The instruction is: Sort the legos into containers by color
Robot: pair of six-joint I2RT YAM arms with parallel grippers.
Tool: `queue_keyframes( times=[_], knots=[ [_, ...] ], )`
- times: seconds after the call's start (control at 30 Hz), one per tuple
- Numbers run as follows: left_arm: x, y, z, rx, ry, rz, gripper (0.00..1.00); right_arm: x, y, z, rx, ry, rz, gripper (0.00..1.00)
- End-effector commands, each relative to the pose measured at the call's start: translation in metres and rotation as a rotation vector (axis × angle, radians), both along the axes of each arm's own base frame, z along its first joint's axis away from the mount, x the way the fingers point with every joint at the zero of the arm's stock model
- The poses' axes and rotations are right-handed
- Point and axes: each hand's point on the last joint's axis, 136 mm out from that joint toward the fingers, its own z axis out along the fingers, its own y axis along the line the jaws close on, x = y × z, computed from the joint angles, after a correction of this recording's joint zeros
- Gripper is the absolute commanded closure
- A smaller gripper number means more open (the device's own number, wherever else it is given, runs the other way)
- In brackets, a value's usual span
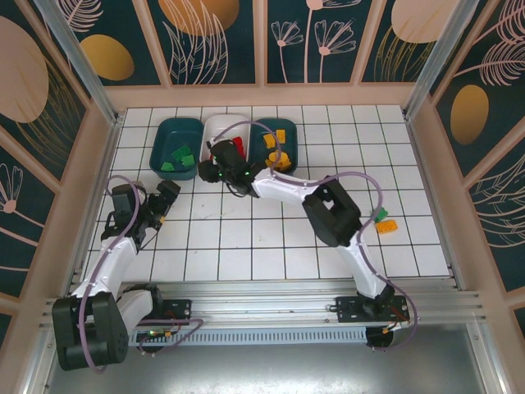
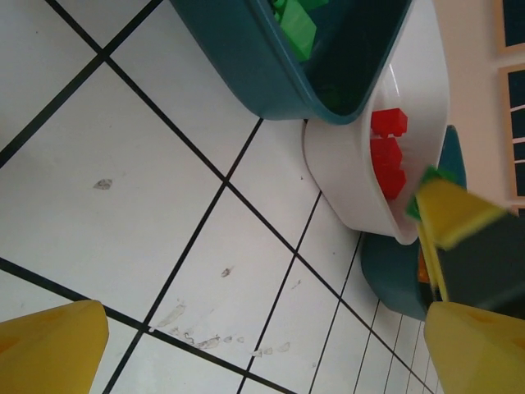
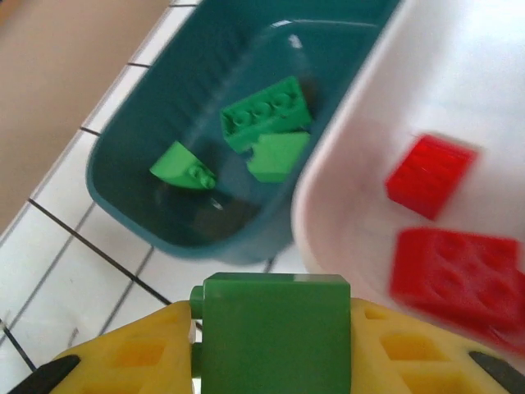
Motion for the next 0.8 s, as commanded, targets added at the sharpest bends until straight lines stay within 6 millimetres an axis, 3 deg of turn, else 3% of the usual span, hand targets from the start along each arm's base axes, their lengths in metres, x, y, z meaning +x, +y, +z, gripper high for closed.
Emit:
queue_keyframes(
  times=[0.0, 0.2, 0.3, 0.53, 0.67, 0.77],
  knots=[
    [-0.005, -0.001, -0.005, -0.01, 0.003, -0.007, 0.01, 0.009, 0.03, 0.026, 0.066, -0.043, 0.088, 0.68],
    [-0.008, -0.004, -0.007, -0.012, -0.006, -0.029, 0.01, 0.023, 0.05, 0.001, 0.052, -0.011, 0.119, 0.68],
    [-0.009, -0.005, -0.004, -0.007, -0.017, -0.04, 0.01, 0.031, 0.055, -0.002, 0.055, -0.006, 0.126, 0.55],
    [-0.009, -0.01, 0.009, -0.002, -0.06, -0.075, 0.02, 0.054, 0.056, 0.045, 0.09, -0.118, 0.108, 0.35],
    [-0.01, -0.014, 0.014, -0.022, -0.082, -0.095, 0.02, 0.058, 0.039, 0.078, 0.06, -0.156, 0.072, 0.35],
    [-0.012, -0.02, 0.023, -0.034, -0.13, -0.129, 0.01, 0.047, 0.015, 0.101, 0.006, -0.192, 0.022, 0.37]
  ],
)
